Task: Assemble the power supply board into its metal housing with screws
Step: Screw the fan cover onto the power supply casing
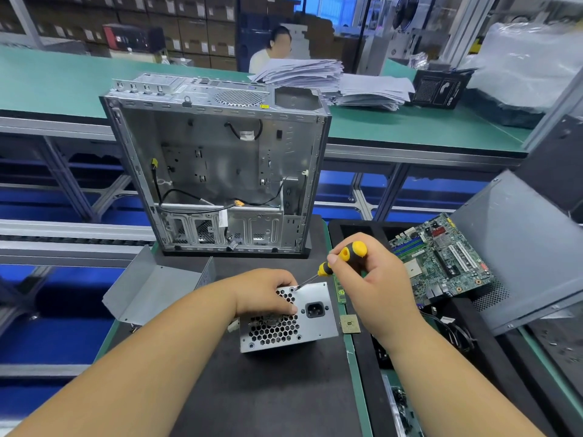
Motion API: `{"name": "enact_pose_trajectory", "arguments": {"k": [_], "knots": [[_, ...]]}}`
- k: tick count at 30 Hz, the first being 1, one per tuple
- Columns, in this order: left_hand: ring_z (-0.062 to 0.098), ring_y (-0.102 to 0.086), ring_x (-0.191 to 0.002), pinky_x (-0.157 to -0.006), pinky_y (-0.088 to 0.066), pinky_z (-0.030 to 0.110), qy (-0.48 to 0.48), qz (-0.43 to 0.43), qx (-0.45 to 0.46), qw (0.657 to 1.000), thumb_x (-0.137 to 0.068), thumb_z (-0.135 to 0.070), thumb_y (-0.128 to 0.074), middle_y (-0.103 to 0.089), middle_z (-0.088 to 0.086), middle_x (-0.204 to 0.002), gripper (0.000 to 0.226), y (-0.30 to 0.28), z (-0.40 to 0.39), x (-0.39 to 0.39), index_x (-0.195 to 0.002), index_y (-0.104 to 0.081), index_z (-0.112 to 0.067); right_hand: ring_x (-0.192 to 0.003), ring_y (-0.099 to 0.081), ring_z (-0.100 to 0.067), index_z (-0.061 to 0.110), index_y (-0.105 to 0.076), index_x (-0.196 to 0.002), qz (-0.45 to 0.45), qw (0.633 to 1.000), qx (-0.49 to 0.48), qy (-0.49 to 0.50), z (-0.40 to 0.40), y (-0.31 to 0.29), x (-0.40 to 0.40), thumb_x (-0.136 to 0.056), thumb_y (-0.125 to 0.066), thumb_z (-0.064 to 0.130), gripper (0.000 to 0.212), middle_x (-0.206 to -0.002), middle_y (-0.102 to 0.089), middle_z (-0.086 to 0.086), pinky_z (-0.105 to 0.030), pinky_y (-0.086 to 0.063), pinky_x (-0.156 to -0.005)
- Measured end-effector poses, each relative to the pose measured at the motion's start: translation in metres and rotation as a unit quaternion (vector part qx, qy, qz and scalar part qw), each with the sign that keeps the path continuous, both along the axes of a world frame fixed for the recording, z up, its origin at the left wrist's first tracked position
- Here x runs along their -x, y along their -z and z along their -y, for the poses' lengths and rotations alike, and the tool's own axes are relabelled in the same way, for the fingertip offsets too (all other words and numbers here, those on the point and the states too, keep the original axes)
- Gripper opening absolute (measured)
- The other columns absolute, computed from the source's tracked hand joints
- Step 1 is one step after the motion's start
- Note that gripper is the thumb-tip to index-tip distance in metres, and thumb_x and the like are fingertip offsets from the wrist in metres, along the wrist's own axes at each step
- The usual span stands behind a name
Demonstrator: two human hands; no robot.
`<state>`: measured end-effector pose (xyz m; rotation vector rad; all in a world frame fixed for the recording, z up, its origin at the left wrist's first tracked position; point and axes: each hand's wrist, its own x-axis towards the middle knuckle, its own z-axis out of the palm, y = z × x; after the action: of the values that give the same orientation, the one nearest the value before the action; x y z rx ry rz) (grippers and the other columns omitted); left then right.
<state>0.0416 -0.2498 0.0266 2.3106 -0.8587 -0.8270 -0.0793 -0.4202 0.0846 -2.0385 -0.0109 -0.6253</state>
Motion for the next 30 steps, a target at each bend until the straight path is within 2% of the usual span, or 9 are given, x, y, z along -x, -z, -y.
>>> {"name": "enact_pose_trajectory", "arguments": {"k": [5,9,13,17,20,22,24,27,30], "knots": [[0.009,-0.059,-0.088,-0.085,-0.048,0.029,0.011,0.013,-0.002,1.000,-0.083,-0.039,-0.072,-0.062,-0.013,-0.093,0.019,0.001,0.000,-0.001,-0.094,-0.057,-0.035,-0.069,-0.060,-0.007,0.024,-0.061,-0.078,-0.014,1.000,0.027,-0.009,-0.002,-0.001,-0.002,-0.086,-0.065,0.019,0.011,-0.074,-0.066,0.010,-0.011,-0.043,-0.060],[0.007,-0.055,-0.081,-0.081,-0.046,0.029,0.017,0.019,-0.001,1.000,-0.083,-0.039,-0.072,-0.058,-0.014,-0.086,0.019,0.002,0.001,-0.001,-0.083,-0.053,-0.038,-0.074,-0.062,-0.012,0.027,-0.060,-0.081,-0.029,0.998,0.057,-0.018,-0.005,-0.002,-0.003,-0.087,-0.064,0.024,0.008,-0.077,-0.066,0.010,-0.027,-0.049,-0.064],[0.011,-0.057,-0.087,-0.087,-0.048,0.032,0.014,0.015,0.004,1.000,-0.083,-0.040,-0.072,-0.060,-0.013,-0.090,0.017,0.003,0.000,-0.001,-0.089,-0.056,-0.036,-0.078,-0.060,-0.011,0.027,-0.059,-0.083,-0.041,0.993,0.104,-0.038,-0.006,-0.005,-0.004,-0.087,-0.063,0.027,0.006,-0.080,-0.064,0.013,-0.028,-0.048,-0.066],[0.012,-0.056,-0.090,-0.090,-0.047,0.033,0.017,0.025,-0.001,1.000,-0.083,-0.041,-0.071,-0.058,-0.013,-0.089,0.018,0.004,0.000,-0.001,-0.081,-0.054,-0.039,-0.073,-0.055,-0.012,0.029,-0.051,-0.091,-0.088,0.979,0.170,-0.072,-0.008,-0.018,-0.007,-0.087,-0.065,0.024,0.015,-0.079,-0.059,0.011,-0.030,-0.046,-0.062],[0.007,-0.054,-0.082,-0.080,-0.047,0.029,0.011,0.025,0.005,1.000,-0.083,-0.040,-0.072,-0.055,-0.015,-0.081,0.022,0.003,0.000,-0.001,-0.075,-0.052,-0.040,-0.069,-0.054,-0.015,0.027,-0.048,-0.089,-0.128,0.953,0.258,-0.090,-0.008,-0.039,-0.012,-0.084,-0.064,0.026,0.016,-0.074,-0.059,0.005,-0.035,-0.046,-0.060],[0.004,-0.052,-0.076,-0.072,-0.043,0.026,0.013,0.027,0.005,1.000,-0.083,-0.038,-0.073,-0.053,-0.015,-0.079,0.024,0.002,0.000,0.001,-0.074,-0.051,-0.038,-0.071,-0.054,-0.014,0.028,-0.049,-0.088,-0.154,0.927,0.326,-0.100,-0.011,-0.055,-0.016,-0.083,-0.063,0.028,0.014,-0.075,-0.060,0.005,-0.032,-0.045,-0.058],[0.010,-0.059,-0.088,-0.081,-0.049,0.029,0.010,0.019,0.004,1.000,-0.084,-0.037,-0.073,-0.061,-0.010,-0.091,0.016,0.000,0.000,0.003,-0.085,-0.057,-0.035,-0.075,-0.055,-0.014,0.028,-0.051,-0.089,-0.180,0.905,0.370,-0.105,-0.016,-0.067,-0.020,-0.084,-0.064,0.029,0.014,-0.079,-0.061,0.006,-0.030,-0.043,-0.058],[0.015,-0.062,-0.101,-0.093,-0.050,0.034,0.004,0.015,0.003,1.000,-0.084,-0.036,-0.073,-0.066,-0.004,-0.106,0.024,-0.002,0.000,0.006,-0.104,-0.063,-0.026,-0.081,-0.055,-0.014,0.028,-0.055,-0.091,-0.199,0.879,0.423,-0.097,-0.024,-0.080,-0.023,-0.085,-0.066,0.030,0.013,-0.084,-0.061,0.007,-0.029,-0.044,-0.060],[0.014,-0.061,-0.098,-0.091,-0.050,0.032,0.003,0.023,0.007,1.000,-0.085,-0.034,-0.073,-0.063,-0.008,-0.101,0.018,-0.002,0.000,0.008,-0.097,-0.060,-0.030,-0.081,-0.053,-0.015,0.027,-0.058,-0.091,-0.202,0.848,0.484,-0.078,-0.029,-0.086,-0.025,-0.086,-0.066,0.033,0.012,-0.081,-0.056,0.009,-0.026,-0.035,-0.053]]}}
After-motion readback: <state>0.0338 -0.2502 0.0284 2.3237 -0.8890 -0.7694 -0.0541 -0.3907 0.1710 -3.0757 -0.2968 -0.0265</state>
